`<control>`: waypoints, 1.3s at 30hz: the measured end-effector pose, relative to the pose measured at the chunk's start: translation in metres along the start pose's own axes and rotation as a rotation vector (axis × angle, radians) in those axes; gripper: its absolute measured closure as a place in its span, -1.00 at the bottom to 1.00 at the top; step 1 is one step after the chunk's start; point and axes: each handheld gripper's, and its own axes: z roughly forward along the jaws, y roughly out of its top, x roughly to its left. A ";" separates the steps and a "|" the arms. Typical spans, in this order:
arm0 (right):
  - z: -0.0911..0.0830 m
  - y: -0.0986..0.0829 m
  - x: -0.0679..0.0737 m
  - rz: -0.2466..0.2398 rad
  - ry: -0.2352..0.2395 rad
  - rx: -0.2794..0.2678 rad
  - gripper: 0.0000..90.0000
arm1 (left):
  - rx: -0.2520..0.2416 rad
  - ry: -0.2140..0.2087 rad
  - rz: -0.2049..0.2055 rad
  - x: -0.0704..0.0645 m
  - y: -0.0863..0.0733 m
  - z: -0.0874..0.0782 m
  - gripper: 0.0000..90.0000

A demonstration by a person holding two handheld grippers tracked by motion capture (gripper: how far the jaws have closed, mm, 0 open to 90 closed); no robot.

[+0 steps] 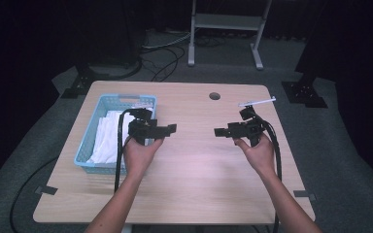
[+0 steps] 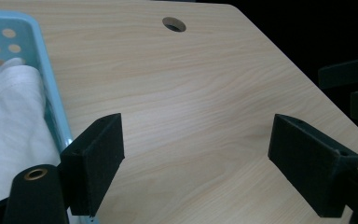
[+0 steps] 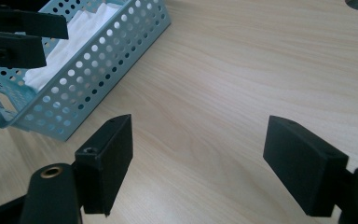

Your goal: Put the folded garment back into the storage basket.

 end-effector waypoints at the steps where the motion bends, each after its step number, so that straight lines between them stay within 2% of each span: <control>1: -0.001 -0.001 -0.001 -0.001 -0.002 -0.001 -0.47 | 0.004 0.000 0.002 -0.001 0.000 0.001 -0.60; 6: -0.008 -0.008 -0.008 0.005 -0.007 -0.016 -0.47 | -0.007 -0.004 0.017 -0.008 -0.003 0.004 -0.64; 8: -0.008 -0.009 -0.009 0.007 -0.008 -0.016 -0.47 | -0.004 0.007 0.024 -0.011 -0.005 0.006 -0.65; 20: -0.013 -0.027 -0.019 0.004 -0.024 -0.022 -0.47 | -0.009 -0.001 0.023 -0.021 -0.021 0.018 -0.66; 23: -0.015 -0.030 -0.021 0.004 -0.027 -0.029 -0.47 | -0.007 0.004 0.030 -0.023 -0.023 0.019 -0.71; 24: -0.016 -0.033 -0.024 0.009 -0.027 -0.029 -0.47 | -0.006 -0.006 0.031 -0.024 -0.025 0.020 -0.72; 31: -0.019 -0.042 -0.029 0.009 -0.040 -0.030 -0.47 | 0.005 -0.003 0.042 -0.028 -0.029 0.025 -0.75; 39: -0.025 -0.059 -0.040 0.031 -0.061 -0.017 -0.49 | 0.009 -0.014 0.058 -0.035 -0.030 0.030 -0.75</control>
